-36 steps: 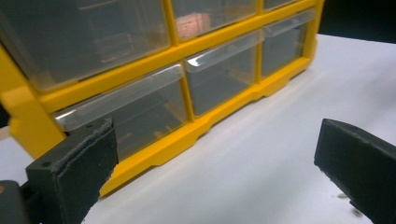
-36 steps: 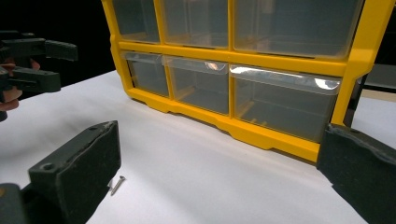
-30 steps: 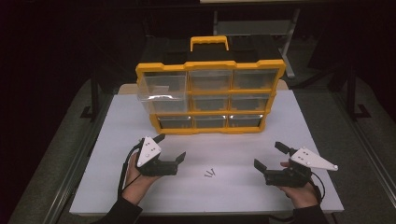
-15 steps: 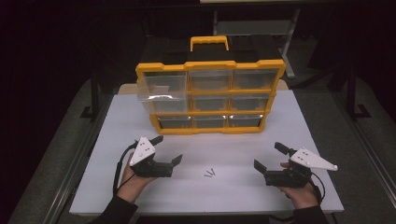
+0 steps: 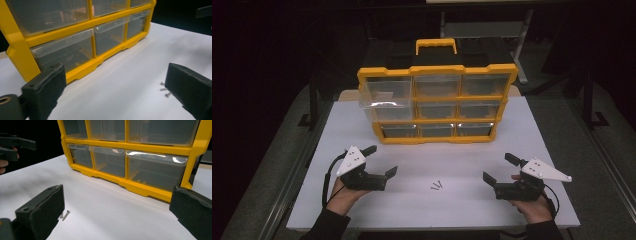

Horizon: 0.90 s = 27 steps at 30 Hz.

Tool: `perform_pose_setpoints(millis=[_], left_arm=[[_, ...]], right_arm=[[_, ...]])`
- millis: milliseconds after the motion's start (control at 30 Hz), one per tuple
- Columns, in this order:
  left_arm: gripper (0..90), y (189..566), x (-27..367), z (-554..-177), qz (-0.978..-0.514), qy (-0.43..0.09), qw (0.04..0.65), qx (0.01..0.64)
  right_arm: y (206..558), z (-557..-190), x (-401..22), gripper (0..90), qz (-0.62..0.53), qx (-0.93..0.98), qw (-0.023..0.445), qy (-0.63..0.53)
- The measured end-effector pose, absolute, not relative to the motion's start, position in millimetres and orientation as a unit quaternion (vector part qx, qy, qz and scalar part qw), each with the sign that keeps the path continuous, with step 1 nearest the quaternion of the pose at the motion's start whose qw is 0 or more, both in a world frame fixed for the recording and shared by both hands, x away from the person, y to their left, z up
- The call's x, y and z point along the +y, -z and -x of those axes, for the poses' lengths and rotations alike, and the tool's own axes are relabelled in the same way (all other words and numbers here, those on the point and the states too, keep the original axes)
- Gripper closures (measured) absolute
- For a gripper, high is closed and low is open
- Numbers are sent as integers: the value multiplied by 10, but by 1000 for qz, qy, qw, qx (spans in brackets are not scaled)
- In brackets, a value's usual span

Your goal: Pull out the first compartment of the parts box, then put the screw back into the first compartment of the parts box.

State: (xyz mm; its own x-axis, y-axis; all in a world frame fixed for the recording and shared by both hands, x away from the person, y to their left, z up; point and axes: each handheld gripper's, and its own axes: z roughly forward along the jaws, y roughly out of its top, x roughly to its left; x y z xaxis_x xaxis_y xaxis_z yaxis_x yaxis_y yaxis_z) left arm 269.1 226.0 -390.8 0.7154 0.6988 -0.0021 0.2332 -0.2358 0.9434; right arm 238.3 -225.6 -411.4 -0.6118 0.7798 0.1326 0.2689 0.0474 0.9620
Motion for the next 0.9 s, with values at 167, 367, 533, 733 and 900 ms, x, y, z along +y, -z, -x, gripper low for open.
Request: perform_pose_setpoints(millis=[167, 367, 533, 733, 900], left_arm=[[23, 3924, 2324, -2671, -757, -210, 541, 300], [22, 3949, 2377, -2656, -749, -200, 552, 307], [23, 3957, 2412, -2653, -749, -203, 552, 304], [23, 3956, 2462, -2656, -747, -197, 555, 309], [23, 3954, 2496, -2657, -741, -195, 559, 316]], right_arm=[[4118, -2392, -2247, 0, -379, 692, 219, -574], [4119, -2404, -2227, 0, -379, 696, 212, -572], [4117, -2432, -2204, 0, -376, 702, 210, -567], [4104, -2497, -2168, 0, -373, 712, 200, -560], [4070, -2529, -2114, 0, -369, 722, 188, -554]])
